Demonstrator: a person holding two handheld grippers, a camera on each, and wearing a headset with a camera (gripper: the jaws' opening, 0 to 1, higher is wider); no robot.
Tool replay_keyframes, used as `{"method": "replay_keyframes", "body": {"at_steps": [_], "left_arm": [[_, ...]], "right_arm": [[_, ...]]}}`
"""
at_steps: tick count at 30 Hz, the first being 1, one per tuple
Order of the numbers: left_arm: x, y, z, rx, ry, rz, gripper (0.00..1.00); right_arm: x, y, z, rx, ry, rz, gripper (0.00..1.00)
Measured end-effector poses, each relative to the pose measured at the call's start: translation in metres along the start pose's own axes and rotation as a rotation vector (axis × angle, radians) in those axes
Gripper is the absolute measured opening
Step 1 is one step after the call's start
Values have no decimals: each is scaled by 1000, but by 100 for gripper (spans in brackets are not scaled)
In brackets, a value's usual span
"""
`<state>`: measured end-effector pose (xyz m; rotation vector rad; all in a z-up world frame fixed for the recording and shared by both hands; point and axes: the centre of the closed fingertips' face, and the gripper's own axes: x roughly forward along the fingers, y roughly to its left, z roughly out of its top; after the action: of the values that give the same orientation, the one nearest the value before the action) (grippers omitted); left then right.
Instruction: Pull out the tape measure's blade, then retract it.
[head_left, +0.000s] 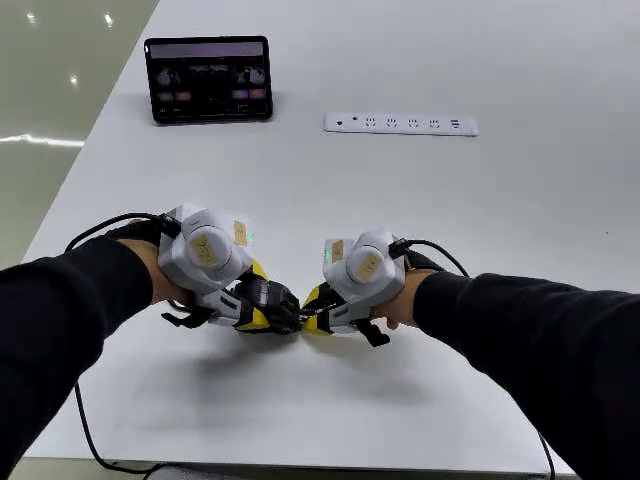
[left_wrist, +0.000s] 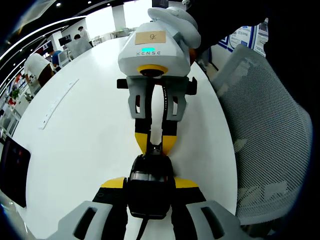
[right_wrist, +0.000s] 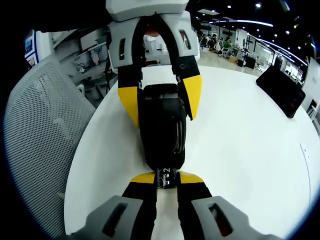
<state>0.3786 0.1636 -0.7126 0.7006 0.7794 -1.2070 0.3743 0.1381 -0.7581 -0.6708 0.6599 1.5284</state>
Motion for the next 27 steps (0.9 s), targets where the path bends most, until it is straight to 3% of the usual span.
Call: {"method": "replay_keyframes", "body": {"at_steps": [27], "left_arm": [[0,0,0,-4,7,3,29]], "right_arm": [[-29,1,-35,14,44,-24,10]]}}
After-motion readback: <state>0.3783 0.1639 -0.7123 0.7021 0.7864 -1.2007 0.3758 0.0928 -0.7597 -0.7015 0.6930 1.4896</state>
